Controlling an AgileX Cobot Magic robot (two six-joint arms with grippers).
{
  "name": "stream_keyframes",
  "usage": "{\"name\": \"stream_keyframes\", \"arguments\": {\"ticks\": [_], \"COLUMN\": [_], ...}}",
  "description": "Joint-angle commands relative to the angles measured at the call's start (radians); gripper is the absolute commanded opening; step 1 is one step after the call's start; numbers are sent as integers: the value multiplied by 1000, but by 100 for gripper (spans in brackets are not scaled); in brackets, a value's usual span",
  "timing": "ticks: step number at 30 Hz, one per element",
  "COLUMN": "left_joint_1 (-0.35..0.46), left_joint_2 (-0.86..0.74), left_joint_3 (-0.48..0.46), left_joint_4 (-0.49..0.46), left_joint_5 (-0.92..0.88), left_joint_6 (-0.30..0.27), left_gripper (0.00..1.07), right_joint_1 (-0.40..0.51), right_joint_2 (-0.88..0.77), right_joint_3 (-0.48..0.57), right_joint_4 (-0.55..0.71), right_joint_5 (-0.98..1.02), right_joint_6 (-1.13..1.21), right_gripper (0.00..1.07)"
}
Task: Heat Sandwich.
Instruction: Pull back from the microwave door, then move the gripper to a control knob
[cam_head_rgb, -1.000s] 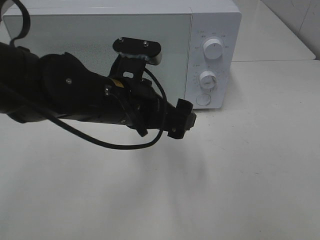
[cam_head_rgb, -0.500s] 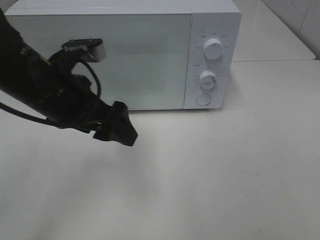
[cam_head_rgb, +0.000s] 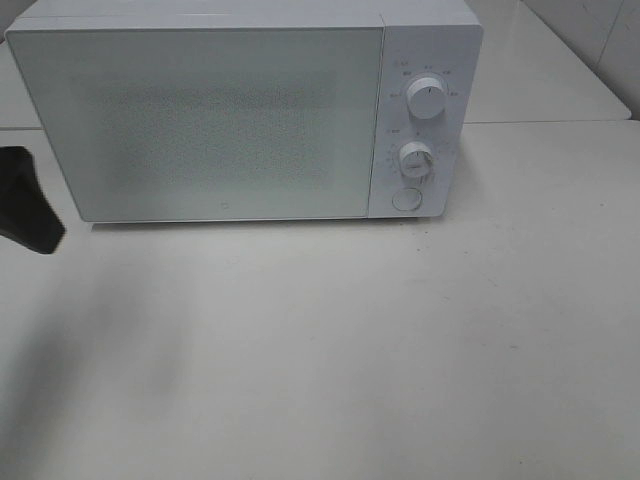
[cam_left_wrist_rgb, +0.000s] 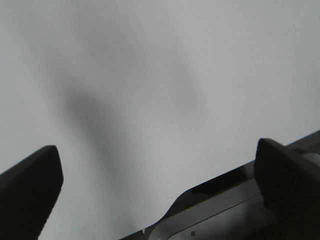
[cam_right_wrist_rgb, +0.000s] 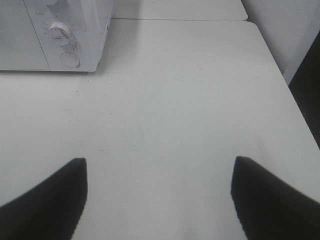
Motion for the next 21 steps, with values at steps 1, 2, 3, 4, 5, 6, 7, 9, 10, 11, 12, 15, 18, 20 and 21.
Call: {"name": "stream_keyframes", "arguments": {"ticks": [1, 2, 3, 4, 5, 6, 7, 9, 10, 11, 12, 15, 18, 20, 21], "left_joint_1": [34, 49, 75, 86, 95, 95, 105, 127, 131, 131, 131, 131, 131, 131, 131], "left_joint_2": [-59, -83, -127, -150, -169, -169, -192, -266, -287, -287, -336, -416, -506, -560, -560], "left_joint_3": [2, 2, 2, 2, 2, 2, 3, 28, 48, 48, 98, 173, 240, 276, 276], "left_joint_4": [82, 112, 157, 176, 189, 189, 201, 206, 206, 206, 206, 187, 183, 184, 184], "left_joint_5": [33, 39, 52, 60, 67, 67, 79, 89, 89, 89, 89, 97, 109, 111, 111], "left_joint_6": [-77, -100, -137, -150, -159, -159, -162, -162, -162, -162, -162, -162, -162, -162, -162], "left_gripper": [100, 100, 100, 100, 100, 100, 100, 100, 100, 100, 100, 100, 100, 100, 100], "right_joint_1": [-7, -7, -7, -7, -7, -7, -7, -7, -7, -7, -7, -7, -7, -7, -7], "right_joint_2": [-28, -28, -28, -28, -28, -28, -28, -28, -28, -28, -28, -28, -28, -28, -28], "right_joint_3": [1, 1, 1, 1, 1, 1, 1, 1, 1, 1, 1, 1, 1, 1, 1], "right_joint_4": [-4, -4, -4, -4, -4, -4, -4, -4, -4, -4, -4, -4, -4, -4, -4], "right_joint_5": [-6, -6, -6, -6, -6, -6, -6, -6, -6, -6, -6, -6, -6, -6, -6], "right_joint_6": [5, 5, 5, 5, 5, 5, 5, 5, 5, 5, 5, 5, 5, 5, 5], "right_gripper": [76, 76, 76, 76, 76, 76, 76, 76, 76, 76, 76, 76, 76, 76, 76]}}
